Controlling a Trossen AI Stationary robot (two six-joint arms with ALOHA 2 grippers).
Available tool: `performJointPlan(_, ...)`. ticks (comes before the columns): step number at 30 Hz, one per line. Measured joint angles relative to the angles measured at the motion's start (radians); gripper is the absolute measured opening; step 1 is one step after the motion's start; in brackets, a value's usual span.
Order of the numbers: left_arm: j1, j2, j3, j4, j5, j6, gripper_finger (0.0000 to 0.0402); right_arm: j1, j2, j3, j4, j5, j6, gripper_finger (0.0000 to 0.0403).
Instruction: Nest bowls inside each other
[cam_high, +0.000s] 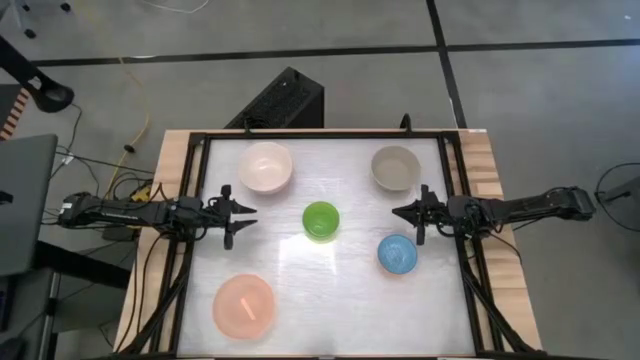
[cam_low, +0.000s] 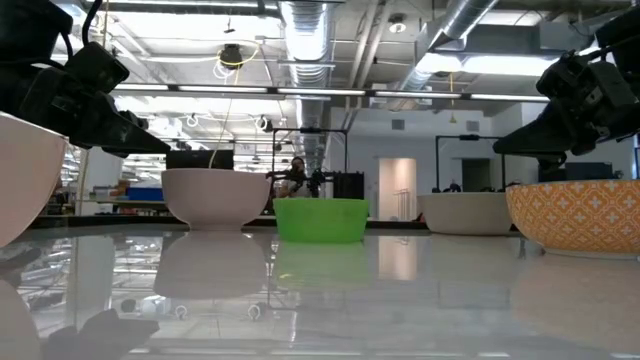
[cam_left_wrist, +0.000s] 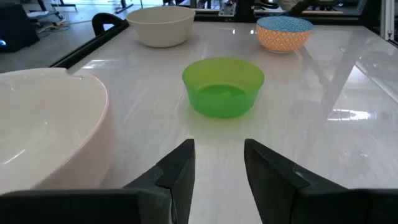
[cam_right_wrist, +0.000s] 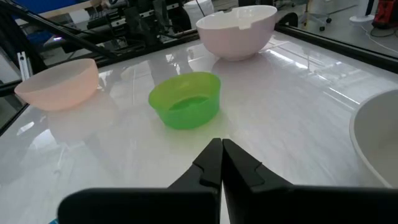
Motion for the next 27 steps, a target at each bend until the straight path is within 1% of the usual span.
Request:
performJointPlan(11,0.0,0.0,0.0,0.0,-0.004,0.006,0.0128,0.0,0.0,0.0,0.0,0.0,-0.001,0.0028)
performJointPlan(14,0.0,0.0,0.0,0.005,-0.028,0.052,0.0128,-0.007,0.0,0.0,0.012,0.003,-0.057,0.0028)
performJointPlan(16,0.0,0.0,0.0,0.012,-0.034,0.062,0.0128,-0.015,0.0,0.0,0.065,0.006,-0.089,0.0028)
performJointPlan(21,0.0,0.0,0.0,0.048,-0.041,-0.105,0.0128,-0.016,0.0,0.0,0.176,0.006,-0.095,0.0028)
performJointPlan(25,0.0,0.0,-0.001,0.135,-0.109,-0.253,0.0128,-0.016,0.0,0.0,0.283,0.006,-0.088,0.0028)
performJointPlan(27,0.0,0.0,-0.001,0.184,-0.148,-0.27,0.0128,-0.023,0.0,0.002,0.339,0.013,-0.086,0.0028)
